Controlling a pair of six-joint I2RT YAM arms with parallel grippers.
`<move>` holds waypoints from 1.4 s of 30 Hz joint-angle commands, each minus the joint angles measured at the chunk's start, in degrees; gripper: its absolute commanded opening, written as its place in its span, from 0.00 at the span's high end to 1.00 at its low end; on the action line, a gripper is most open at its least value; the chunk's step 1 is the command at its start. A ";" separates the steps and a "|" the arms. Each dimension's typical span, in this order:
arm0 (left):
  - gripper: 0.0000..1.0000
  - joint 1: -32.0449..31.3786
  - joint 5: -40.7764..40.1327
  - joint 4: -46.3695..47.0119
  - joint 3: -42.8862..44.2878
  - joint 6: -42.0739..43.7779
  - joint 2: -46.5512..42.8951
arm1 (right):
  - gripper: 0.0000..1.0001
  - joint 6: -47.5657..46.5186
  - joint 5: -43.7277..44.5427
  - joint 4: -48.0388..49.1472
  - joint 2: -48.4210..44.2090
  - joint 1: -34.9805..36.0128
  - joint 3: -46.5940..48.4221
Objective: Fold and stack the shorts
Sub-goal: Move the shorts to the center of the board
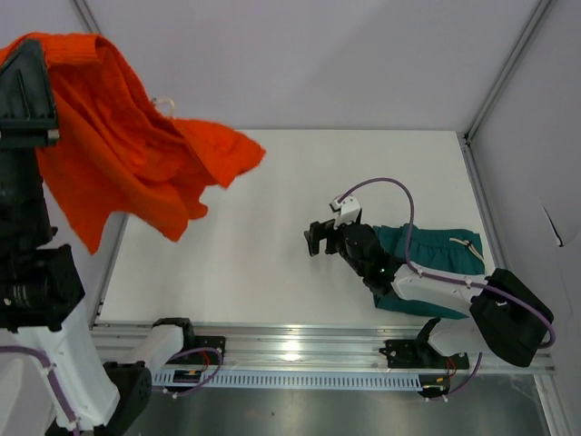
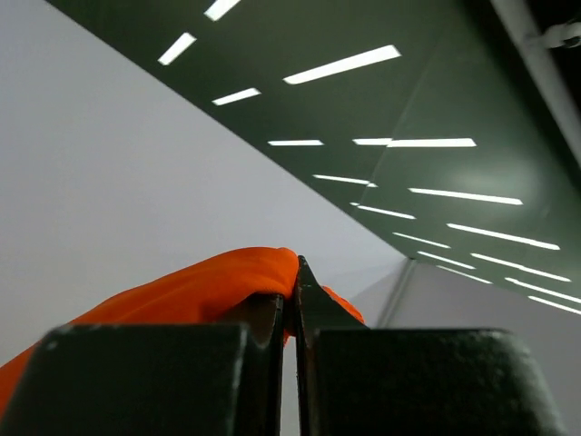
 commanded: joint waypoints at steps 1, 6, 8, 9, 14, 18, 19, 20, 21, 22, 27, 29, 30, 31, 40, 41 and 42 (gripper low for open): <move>1.00 -0.22 6.13 5.44 -7.53 -9.10 -1.79 | 0.01 -0.52 4.91 5.27 -3.89 -0.26 -2.14; 1.00 -0.22 9.31 7.12 -17.37 -12.73 -6.37 | 0.00 -0.60 3.35 8.26 -9.94 -1.31 -6.18; 1.00 -0.13 10.28 6.94 -21.07 -12.99 -8.21 | 0.00 -2.00 -1.64 8.88 -11.80 -1.31 -6.98; 1.00 -0.13 10.63 6.59 -23.61 -12.99 -8.92 | 0.01 -3.15 -3.16 8.71 -12.68 -1.22 -7.15; 1.00 -0.13 12.48 5.71 -36.16 -13.17 -14.27 | 0.01 -3.42 -13.59 0.74 -17.95 -1.40 -2.25; 1.00 -0.13 13.18 6.15 -43.31 -13.78 -18.31 | 0.02 -1.75 -22.67 -7.01 -16.82 -1.05 6.01; 1.00 -0.13 13.71 6.50 -45.41 -14.04 -19.02 | 0.02 -0.88 -23.47 -7.81 -16.12 -0.35 7.16; 1.00 -0.13 14.58 7.20 -47.43 -14.48 -19.47 | 0.02 -0.61 -24.00 -8.08 -16.03 -0.17 8.30; 1.00 -0.13 15.11 7.38 -49.19 -15.10 -20.08 | 0.02 -0.52 -24.70 -7.82 -15.94 -0.08 8.66; 1.00 -0.13 15.55 7.47 -49.82 -15.28 -20.26 | 0.02 -0.43 -25.40 -7.82 -15.94 0.09 9.01; 1.00 -0.39 17.23 7.21 -52.55 -15.37 -20.26 | 0.02 -2.10 -31.03 -10.98 -11.64 1.06 15.93; 1.00 -0.57 17.05 7.12 -52.64 -15.28 -20.52 | 0.03 -3.50 -30.60 -12.82 -8.58 2.11 18.67; 1.00 -0.57 16.96 6.94 -52.38 -15.28 -20.44 | 0.04 -3.94 -30.77 -13.09 -7.51 2.20 20.86; 1.00 -0.57 16.96 6.94 -52.11 -15.19 -20.52 | 0.05 -4.30 -31.38 -13.27 -6.46 2.47 21.75; 1.00 -0.66 16.00 1.42 -48.77 -14.75 -19.38 | 0.09 -5.97 -23.40 -11.95 5.68 10.19 26.50; 1.00 -0.66 15.82 0.97 -48.68 -14.92 -19.38 | 0.09 -5.88 -22.17 -11.52 6.55 12.29 26.85; 1.00 -0.66 15.47 0.70 -48.68 -15.01 -19.38 | 0.09 -5.62 -18.85 -11.34 8.22 13.44 27.12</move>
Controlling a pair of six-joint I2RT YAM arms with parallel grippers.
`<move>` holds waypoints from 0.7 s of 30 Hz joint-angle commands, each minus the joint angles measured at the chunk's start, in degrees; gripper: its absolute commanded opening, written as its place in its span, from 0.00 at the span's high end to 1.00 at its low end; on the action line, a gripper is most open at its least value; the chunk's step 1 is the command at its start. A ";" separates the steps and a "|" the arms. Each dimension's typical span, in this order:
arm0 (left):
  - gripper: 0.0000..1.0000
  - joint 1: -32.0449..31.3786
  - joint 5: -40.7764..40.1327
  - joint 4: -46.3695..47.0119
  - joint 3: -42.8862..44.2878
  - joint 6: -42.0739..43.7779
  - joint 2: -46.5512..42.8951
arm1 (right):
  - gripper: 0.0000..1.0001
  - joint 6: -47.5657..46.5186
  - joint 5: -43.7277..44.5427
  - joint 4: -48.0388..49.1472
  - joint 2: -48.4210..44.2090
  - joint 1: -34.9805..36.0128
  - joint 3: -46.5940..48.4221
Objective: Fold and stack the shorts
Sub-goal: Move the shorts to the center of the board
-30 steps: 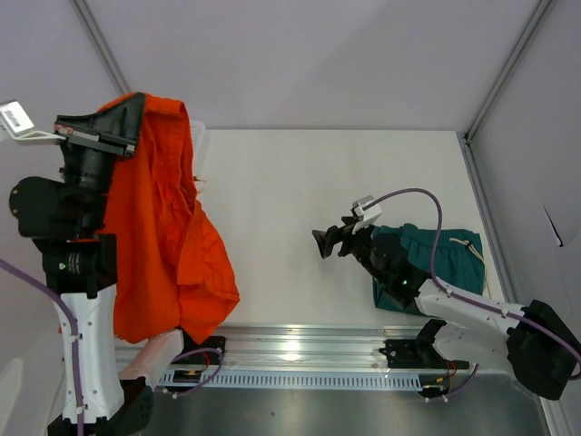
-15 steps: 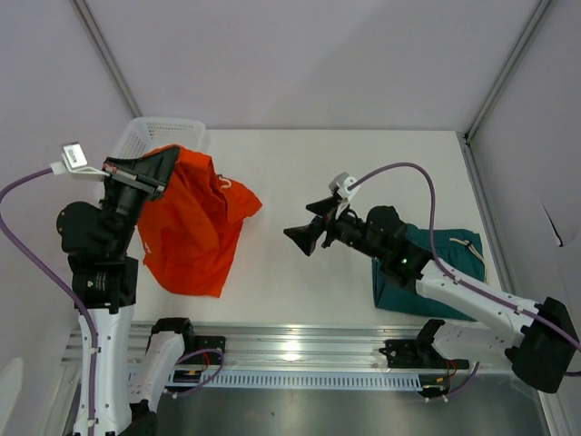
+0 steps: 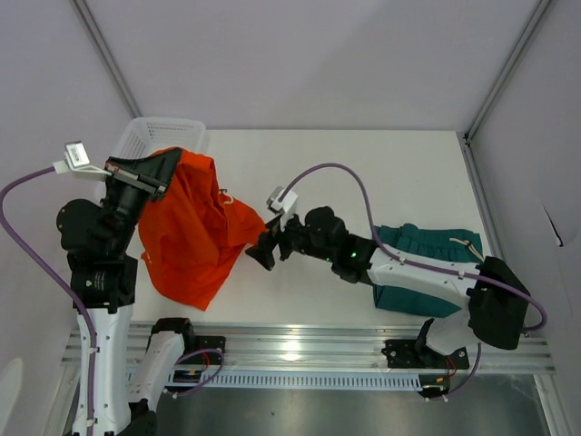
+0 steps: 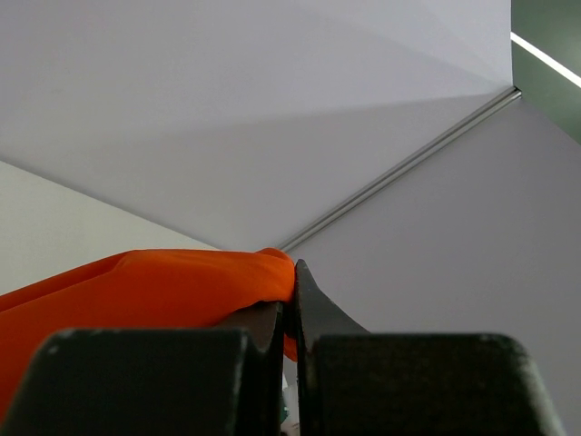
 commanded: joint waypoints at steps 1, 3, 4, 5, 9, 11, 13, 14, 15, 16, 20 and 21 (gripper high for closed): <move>1.00 -0.31 -0.22 -0.30 2.90 -1.31 -0.10 | 0.09 -0.72 7.93 1.78 3.62 5.14 3.03; 1.00 -0.31 -1.01 -1.09 2.90 -1.49 -0.37 | 0.07 -0.11 17.20 3.27 5.11 8.21 3.65; 1.00 -0.31 -1.10 -1.36 2.81 -1.57 -0.72 | 0.08 0.68 18.91 3.97 6.77 8.84 3.74; 1.00 -0.31 -1.54 -1.71 2.81 -1.66 -0.81 | 0.08 1.47 20.93 4.94 7.66 9.46 4.26; 1.00 -0.31 -2.16 -2.41 2.90 -1.66 -1.69 | 0.11 4.29 30.60 5.38 12.84 11.57 7.25; 1.00 -0.39 -2.25 -2.85 2.90 -1.57 -1.86 | 0.11 4.29 32.54 6.17 15.83 12.80 9.00; 1.00 -0.31 -2.51 -3.12 3.08 -1.49 -1.95 | 0.11 4.03 37.72 5.65 17.94 14.29 10.85; 1.00 -0.31 -2.42 -3.38 3.16 -1.49 -2.04 | 0.11 3.76 40.61 5.65 20.04 14.64 12.42; 1.00 -0.31 -2.51 -3.38 3.16 -1.49 -2.13 | 0.11 3.59 42.47 5.47 21.02 15.08 13.31; 1.00 -0.31 -2.51 -3.47 3.16 -1.49 -2.21 | 0.11 3.67 44.31 5.21 21.98 15.35 14.10; 1.00 -0.31 -3.21 -3.73 3.25 -1.49 -2.57 | 0.10 4.11 47.93 4.59 26.38 15.79 18.06; 1.00 -0.39 -3.13 -3.82 3.34 -1.49 -2.57 | 0.10 3.94 47.94 4.94 27.43 15.96 18.50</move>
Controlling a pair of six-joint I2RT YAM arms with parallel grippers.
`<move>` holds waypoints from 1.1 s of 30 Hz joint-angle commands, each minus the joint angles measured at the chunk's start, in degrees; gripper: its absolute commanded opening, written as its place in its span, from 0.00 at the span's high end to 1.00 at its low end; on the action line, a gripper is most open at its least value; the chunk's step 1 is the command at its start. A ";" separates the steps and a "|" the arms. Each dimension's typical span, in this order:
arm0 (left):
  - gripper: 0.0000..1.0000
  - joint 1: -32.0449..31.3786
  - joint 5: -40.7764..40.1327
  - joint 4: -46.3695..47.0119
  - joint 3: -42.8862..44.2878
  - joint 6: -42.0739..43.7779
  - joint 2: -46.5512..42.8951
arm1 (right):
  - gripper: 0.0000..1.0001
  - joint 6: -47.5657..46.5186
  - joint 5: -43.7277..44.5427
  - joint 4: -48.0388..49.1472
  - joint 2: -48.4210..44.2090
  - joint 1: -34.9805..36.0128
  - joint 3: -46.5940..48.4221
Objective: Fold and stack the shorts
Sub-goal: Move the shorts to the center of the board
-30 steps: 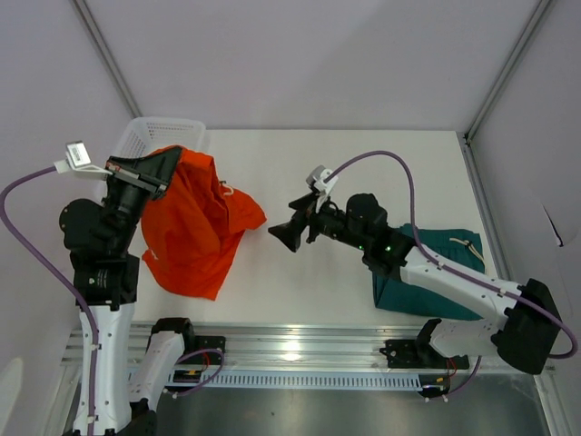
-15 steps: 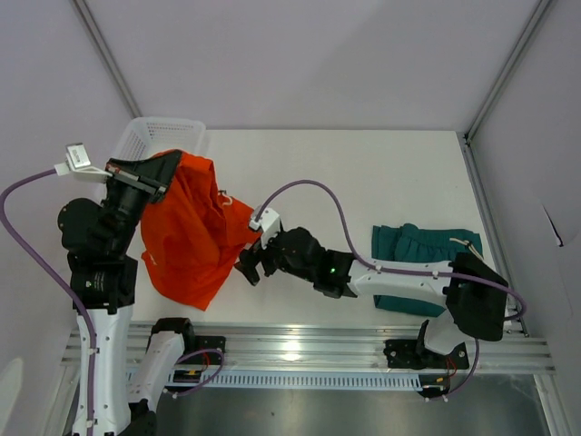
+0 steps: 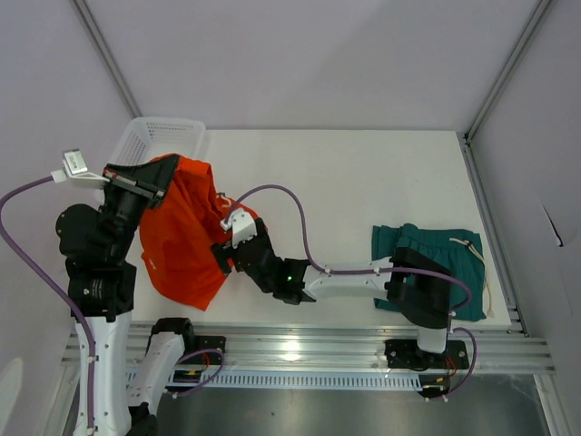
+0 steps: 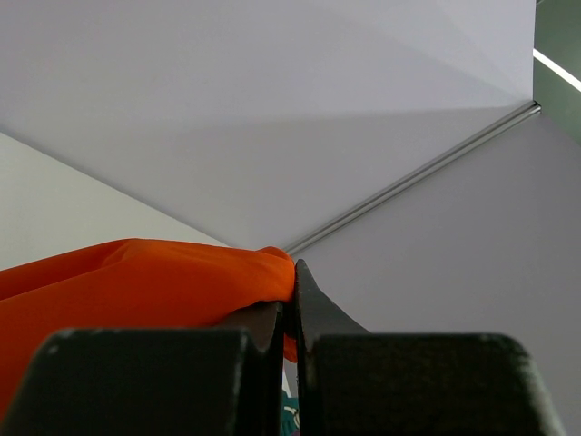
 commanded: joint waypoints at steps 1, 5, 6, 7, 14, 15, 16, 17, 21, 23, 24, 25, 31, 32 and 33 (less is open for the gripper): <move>1.00 -0.24 -0.57 1.32 2.86 -1.03 -0.82 | 0.09 0.05 7.34 2.91 2.55 0.82 4.27; 1.00 -0.24 -0.66 0.96 3.12 -1.03 -0.73 | 0.07 -0.40 16.54 0.12 6.94 2.05 9.63; 1.00 -0.24 -0.74 0.88 3.03 -1.11 -0.82 | 0.08 0.30 18.49 -1.98 8.69 2.05 10.86; 1.00 -0.24 -0.74 0.70 3.21 -1.11 -0.91 | 0.09 0.57 20.43 -2.53 9.49 1.96 12.79; 1.00 -0.24 -1.80 -0.53 4.35 -0.33 -1.17 | 0.13 -0.48 27.39 -0.71 8.98 1.96 10.71; 1.00 -0.24 -1.89 -0.79 4.70 0.11 -1.00 | 0.13 -0.57 26.78 0.18 7.92 1.79 8.96; 1.00 -0.24 -1.97 -0.97 4.79 0.20 -0.99 | 0.14 -0.31 26.25 0.89 5.74 1.61 7.29; 1.00 -0.24 -2.06 -1.14 4.79 0.20 -0.99 | 0.14 -0.22 24.59 1.68 4.41 1.26 3.96; 1.00 -0.24 -2.24 -0.97 4.27 -0.15 -1.26 | 0.19 2.06 21.15 2.74 0.01 -1.02 -1.07; 1.00 -0.24 -2.24 -0.88 4.26 -0.24 -1.26 | 0.19 2.16 20.10 3.18 -1.22 -1.81 -2.48; 1.00 -0.24 -2.24 -0.88 4.18 -0.15 -1.26 | 0.20 1.63 19.05 4.05 -1.66 -1.90 -3.27; 1.00 -0.24 -2.41 -0.97 4.44 -0.06 -1.17 | 0.20 0.50 17.30 4.93 -2.36 -1.90 -3.89; 1.00 -0.24 -2.68 -1.67 4.27 0.47 -1.26 | 0.33 0.83 12.21 5.65 -6.85 -4.01 -7.06; 1.00 -0.24 -2.68 -1.59 4.26 0.47 -1.26 | 0.39 1.44 10.36 4.60 -7.55 -5.75 -7.14; 1.00 -0.24 -2.68 -1.59 4.26 0.47 -1.35 | 0.49 1.54 6.60 4.24 -7.90 -6.73 -7.23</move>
